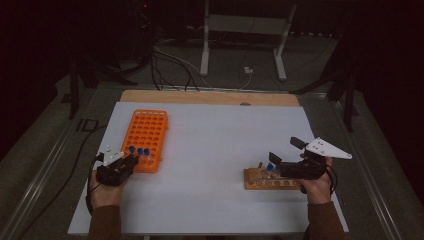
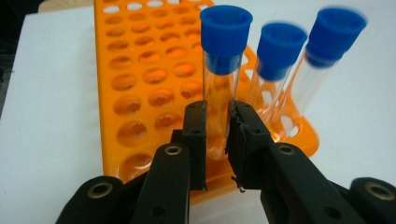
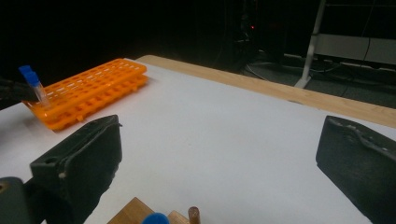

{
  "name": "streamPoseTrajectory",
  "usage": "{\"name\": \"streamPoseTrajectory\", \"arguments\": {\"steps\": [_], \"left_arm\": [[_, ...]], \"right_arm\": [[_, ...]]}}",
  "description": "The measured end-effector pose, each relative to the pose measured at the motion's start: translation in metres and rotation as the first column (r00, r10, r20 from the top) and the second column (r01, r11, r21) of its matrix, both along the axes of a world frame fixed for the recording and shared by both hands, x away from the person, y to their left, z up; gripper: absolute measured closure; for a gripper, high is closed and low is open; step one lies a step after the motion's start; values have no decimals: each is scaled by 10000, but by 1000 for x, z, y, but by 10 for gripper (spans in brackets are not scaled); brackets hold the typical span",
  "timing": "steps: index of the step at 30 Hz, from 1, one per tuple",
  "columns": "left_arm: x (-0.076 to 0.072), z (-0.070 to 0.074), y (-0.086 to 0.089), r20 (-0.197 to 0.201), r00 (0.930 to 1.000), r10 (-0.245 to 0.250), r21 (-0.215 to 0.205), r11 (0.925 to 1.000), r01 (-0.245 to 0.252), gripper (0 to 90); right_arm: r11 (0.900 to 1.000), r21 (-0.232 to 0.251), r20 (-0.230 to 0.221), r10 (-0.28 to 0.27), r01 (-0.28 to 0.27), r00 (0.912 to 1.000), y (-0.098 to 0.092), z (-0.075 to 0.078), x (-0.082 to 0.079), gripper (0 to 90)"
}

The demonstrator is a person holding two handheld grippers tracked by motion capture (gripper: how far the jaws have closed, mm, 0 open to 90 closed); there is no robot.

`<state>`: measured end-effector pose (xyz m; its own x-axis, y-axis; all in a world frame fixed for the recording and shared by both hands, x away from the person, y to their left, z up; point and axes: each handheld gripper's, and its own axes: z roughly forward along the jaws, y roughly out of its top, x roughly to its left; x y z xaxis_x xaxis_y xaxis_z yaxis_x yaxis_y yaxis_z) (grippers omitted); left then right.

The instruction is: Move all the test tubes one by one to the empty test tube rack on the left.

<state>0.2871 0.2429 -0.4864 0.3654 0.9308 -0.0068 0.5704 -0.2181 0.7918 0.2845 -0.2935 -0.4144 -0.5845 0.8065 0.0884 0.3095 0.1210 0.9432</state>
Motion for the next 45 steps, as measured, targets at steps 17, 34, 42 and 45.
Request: {"name": "streamPoseTrajectory", "arguments": {"steps": [17, 34, 42, 45], "left_arm": [[-2, 0, 2, 53, 9999, 86, -453, 9989, -83, 676], [-17, 31, 2, 1540, 9880, -93, -2331, 9714, 455, 245], [-17, 46, -22, 1937, 9804, -357, -2162, 9732, 781, 57], [-18, 52, -32, 2137, 9759, -443, -2164, 9720, 915, 8]], "right_arm": [[10000, -29, -41, 60, -60, 10000, 1, -1, 1, 7], [10000, 17, -85, -5, 5, 10000, -3, 4, 1, 6], [9996, -141, -298, -230, 226, 9993, -13, 4, 0, 35], [9993, -293, -479, -249, 235, 9985, -17, 1, -2, 36]]}}
